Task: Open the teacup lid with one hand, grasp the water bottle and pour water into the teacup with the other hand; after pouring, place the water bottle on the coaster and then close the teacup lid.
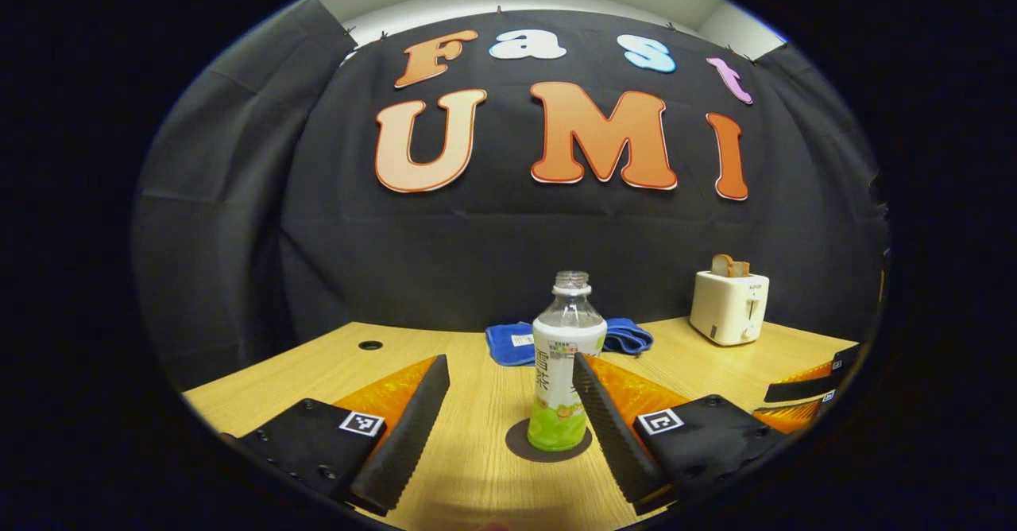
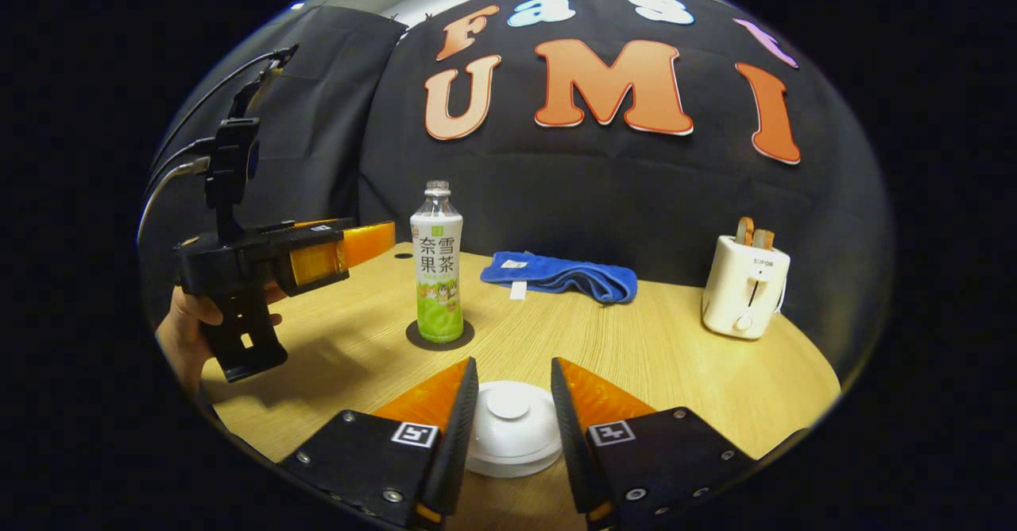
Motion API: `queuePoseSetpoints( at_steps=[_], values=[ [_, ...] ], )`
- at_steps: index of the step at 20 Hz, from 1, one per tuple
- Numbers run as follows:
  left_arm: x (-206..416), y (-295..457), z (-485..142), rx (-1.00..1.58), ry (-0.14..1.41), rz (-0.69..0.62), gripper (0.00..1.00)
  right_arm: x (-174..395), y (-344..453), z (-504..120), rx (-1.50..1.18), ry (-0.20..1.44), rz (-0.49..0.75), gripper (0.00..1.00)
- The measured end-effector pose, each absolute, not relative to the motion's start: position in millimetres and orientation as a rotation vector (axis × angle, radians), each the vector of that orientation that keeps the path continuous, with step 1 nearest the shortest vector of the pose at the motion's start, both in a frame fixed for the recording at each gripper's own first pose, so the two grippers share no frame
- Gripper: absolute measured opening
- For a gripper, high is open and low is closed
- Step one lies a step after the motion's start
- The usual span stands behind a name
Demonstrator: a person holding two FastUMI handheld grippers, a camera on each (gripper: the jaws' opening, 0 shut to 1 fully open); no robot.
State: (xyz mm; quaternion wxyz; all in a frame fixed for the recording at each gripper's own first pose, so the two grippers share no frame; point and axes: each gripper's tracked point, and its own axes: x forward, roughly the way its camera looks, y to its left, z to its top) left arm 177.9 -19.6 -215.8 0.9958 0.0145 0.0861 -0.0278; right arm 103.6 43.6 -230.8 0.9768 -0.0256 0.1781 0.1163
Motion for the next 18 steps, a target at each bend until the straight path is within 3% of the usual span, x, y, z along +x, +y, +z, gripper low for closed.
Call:
queuePoseSetpoints(
  at_steps=[2,8,18],
  values=[
    [171.4,-21.6,-200.8,0.034,0.147,-0.058,1.00,105.9,44.6,-218.6,-0.037,0.321,0.224,0.65],
    [145.2,-11.8,-157.1,0.009,0.091,-0.020,0.99,102.6,35.0,-169.0,0.004,0.211,0.165,0.83],
    [92.4,17.2,-87.6,-0.094,0.062,0.052,1.00,76.9,14.9,-87.6,0.016,0.092,0.044,0.87]
  ],
)
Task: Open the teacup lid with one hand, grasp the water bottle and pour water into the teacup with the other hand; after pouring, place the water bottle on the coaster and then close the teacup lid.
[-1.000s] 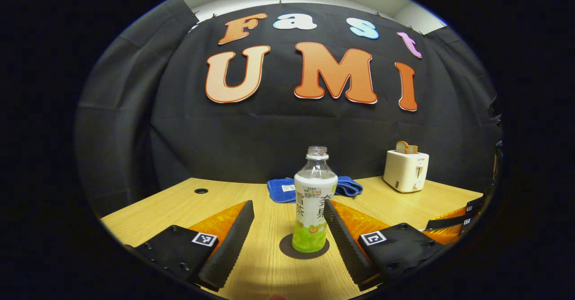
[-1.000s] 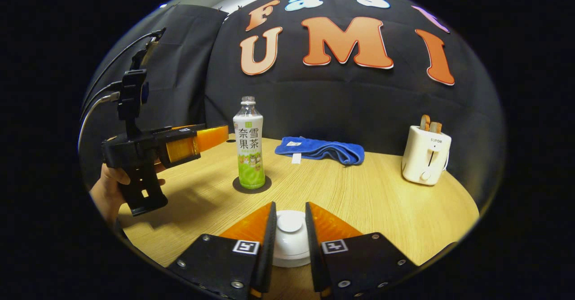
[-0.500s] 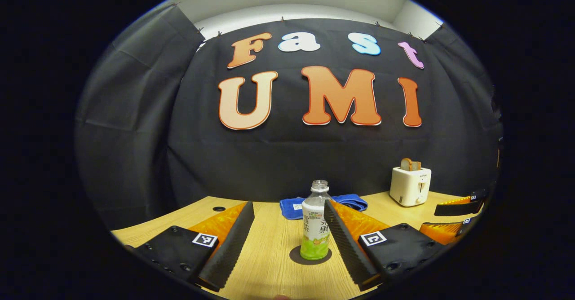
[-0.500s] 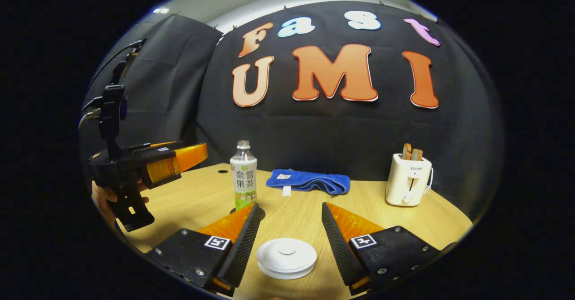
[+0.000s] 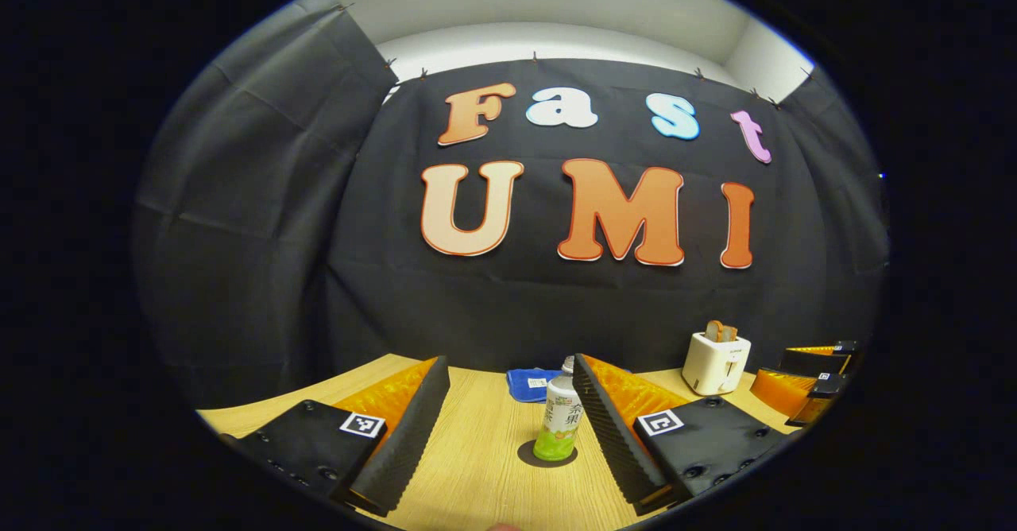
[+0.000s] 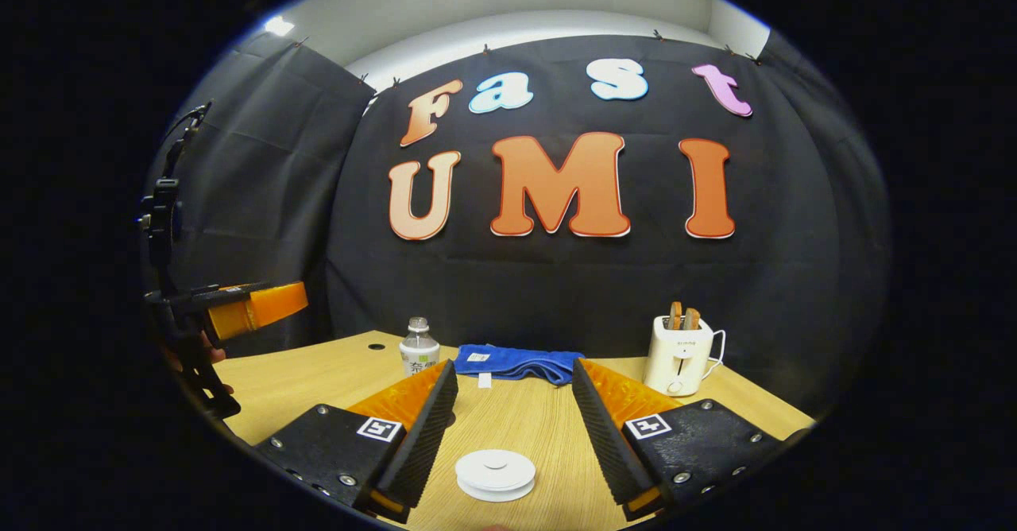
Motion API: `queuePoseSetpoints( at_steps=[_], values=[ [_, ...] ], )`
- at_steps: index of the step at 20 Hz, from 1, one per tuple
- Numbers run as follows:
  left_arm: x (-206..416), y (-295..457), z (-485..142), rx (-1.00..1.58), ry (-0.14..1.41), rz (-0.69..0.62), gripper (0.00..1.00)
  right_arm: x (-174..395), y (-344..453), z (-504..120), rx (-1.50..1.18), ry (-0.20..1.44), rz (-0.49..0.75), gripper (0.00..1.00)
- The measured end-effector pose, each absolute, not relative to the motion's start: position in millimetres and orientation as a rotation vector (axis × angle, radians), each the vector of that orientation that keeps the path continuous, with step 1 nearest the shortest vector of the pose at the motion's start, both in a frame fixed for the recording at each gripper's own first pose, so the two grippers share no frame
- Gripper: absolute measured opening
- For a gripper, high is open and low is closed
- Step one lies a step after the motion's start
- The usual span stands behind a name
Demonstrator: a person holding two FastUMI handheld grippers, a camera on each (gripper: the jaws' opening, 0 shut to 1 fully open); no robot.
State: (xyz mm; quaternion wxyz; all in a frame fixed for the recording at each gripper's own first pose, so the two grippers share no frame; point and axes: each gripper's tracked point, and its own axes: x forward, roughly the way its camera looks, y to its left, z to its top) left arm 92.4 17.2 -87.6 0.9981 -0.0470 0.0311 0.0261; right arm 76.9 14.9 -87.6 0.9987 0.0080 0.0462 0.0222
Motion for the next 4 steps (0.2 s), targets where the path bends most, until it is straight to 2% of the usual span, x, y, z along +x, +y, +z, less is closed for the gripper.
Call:
queuePoseSetpoints(
  at_steps=[1,4],
  values=[
    [86.2,21.0,-81.6,-0.107,0.066,0.061,0.97,72.9,13.3,-83.0,0.014,0.086,0.031,0.87],
    [67.6,27.2,-59.6,-0.091,0.041,0.070,0.98,55.2,10.0,-67.7,0.032,0.074,0.009,0.87]
  ],
)
